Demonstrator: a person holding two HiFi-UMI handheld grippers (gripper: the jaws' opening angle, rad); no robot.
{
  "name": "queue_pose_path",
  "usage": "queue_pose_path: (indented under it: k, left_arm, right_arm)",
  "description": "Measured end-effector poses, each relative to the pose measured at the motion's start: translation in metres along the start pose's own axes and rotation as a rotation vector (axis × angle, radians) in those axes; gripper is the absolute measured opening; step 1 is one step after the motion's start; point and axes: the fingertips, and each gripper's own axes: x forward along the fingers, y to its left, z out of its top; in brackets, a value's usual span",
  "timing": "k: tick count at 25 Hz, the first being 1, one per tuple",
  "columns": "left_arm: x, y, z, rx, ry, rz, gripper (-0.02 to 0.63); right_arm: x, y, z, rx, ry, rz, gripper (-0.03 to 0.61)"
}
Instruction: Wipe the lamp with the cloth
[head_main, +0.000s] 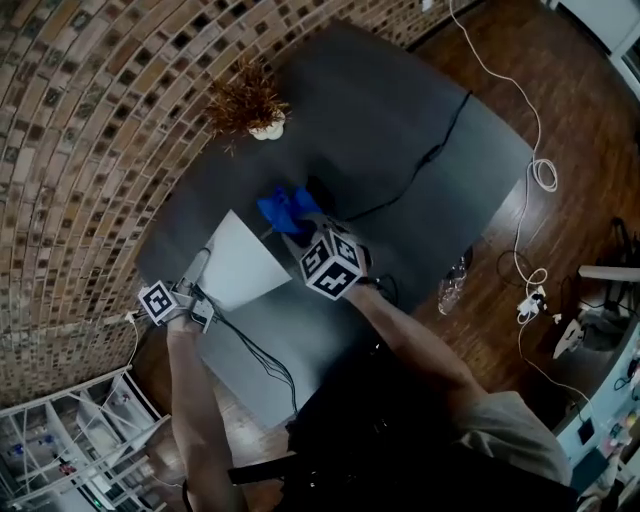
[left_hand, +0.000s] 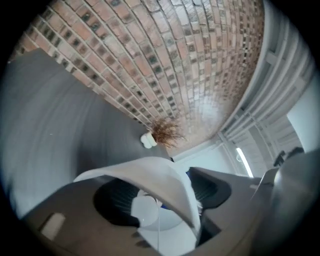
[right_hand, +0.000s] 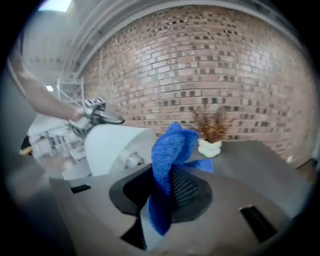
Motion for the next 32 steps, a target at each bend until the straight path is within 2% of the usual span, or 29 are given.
queue_pose_path:
  k: [1, 2, 3, 6, 8, 9, 10, 11, 12, 14, 15, 16, 17, 19, 21, 22, 24, 26, 28, 32]
  left_arm:
    - [0.0, -0.004, -0.008, 0.06, 0.019, -0.027, 0.428]
    - [-0.003, -0.006, -0.017, 0.128, 0.038, -0.037, 0.479]
    - [-0.009, -0.006, -0.027, 0.201, 0.052, -0.036, 0.482]
    - [-0.034, -0.006, -0.062, 0.45, 0.06, -0.032, 0.495]
    - [-0.046, -0.004, -0.083, 0.622, 0.034, 0.018, 0.444]
    - [-0.048, -0.001, -0.09, 0.702, 0.02, 0.066, 0.387]
    - [-0.047, -0.001, -0.095, 0.771, 0.008, 0.113, 0.271]
    - [-0.046, -0.005, -0.099, 0.82, 0.004, 0.138, 0.231]
    - [-0.045, -0.017, -0.105, 0.837, 0.011, 0.126, 0.207]
    - [-0.045, -0.058, -0.12, 0.785, 0.045, -0.007, 0.15]
    - [-0.045, -0.079, -0.125, 0.742, 0.055, -0.085, 0.108]
    - [-0.045, -0.093, -0.128, 0.698, 0.055, -0.142, 0.093]
    - [-0.046, -0.098, -0.126, 0.65, 0.043, -0.168, 0.091]
    - [-0.047, -0.089, -0.111, 0.534, -0.003, -0.154, 0.092]
    - [-0.047, -0.069, -0.094, 0.41, -0.046, -0.117, 0.086]
    - [-0.047, -0.059, -0.086, 0.362, -0.06, -0.098, 0.087]
    - [-0.049, -0.042, -0.075, 0.298, -0.073, -0.068, 0.1]
    - [-0.046, -0.036, -0.066, 0.272, -0.071, -0.059, 0.101]
    - [-0.039, -0.033, -0.057, 0.245, -0.064, -0.053, 0.101]
    - [-0.038, -0.027, -0.052, 0.199, -0.06, -0.044, 0.098]
  right_arm:
    - [0.006, 0.02, 0.003, 0.039, -0.021, 0.104, 0.094]
    - [0.011, 0.035, 0.002, 0.07, -0.032, 0.18, 0.094]
    - [0.016, 0.044, -0.002, 0.089, -0.035, 0.223, 0.087]
    - [0.022, 0.049, -0.015, 0.142, -0.044, 0.277, 0.087]
    - [0.021, 0.052, -0.013, 0.177, -0.062, 0.323, 0.087]
    - [0.021, 0.055, -0.011, 0.191, -0.071, 0.352, 0.086]
    - [0.021, 0.058, -0.008, 0.212, -0.077, 0.385, 0.086]
    - [0.018, 0.059, -0.005, 0.25, -0.084, 0.422, 0.077]
    - [0.013, 0.058, 0.0, 0.308, -0.094, 0.465, 0.077]
    - [-0.005, 0.056, 0.014, 0.417, -0.107, 0.554, 0.075]
    - [-0.012, 0.055, 0.019, 0.436, -0.095, 0.577, 0.075]
    - [-0.015, 0.055, 0.021, 0.431, -0.073, 0.58, 0.075]
    - [-0.015, 0.057, 0.021, 0.418, -0.053, 0.573, 0.075]
    - [-0.008, 0.059, 0.021, 0.414, -0.046, 0.547, 0.075]
    - [-0.001, 0.048, 0.019, 0.408, -0.052, 0.456, 0.077]
    - [-0.001, 0.032, 0.015, 0.396, -0.051, 0.369, 0.077]
    - [-0.014, -0.005, 0.006, 0.392, -0.057, 0.19, 0.078]
    - [-0.036, -0.024, -0.003, 0.407, -0.057, 0.115, 0.078]
    - [-0.047, -0.012, -0.006, 0.396, -0.027, 0.155, 0.078]
    - [-0.011, 0.07, -0.009, 0.331, 0.079, 0.374, 0.08]
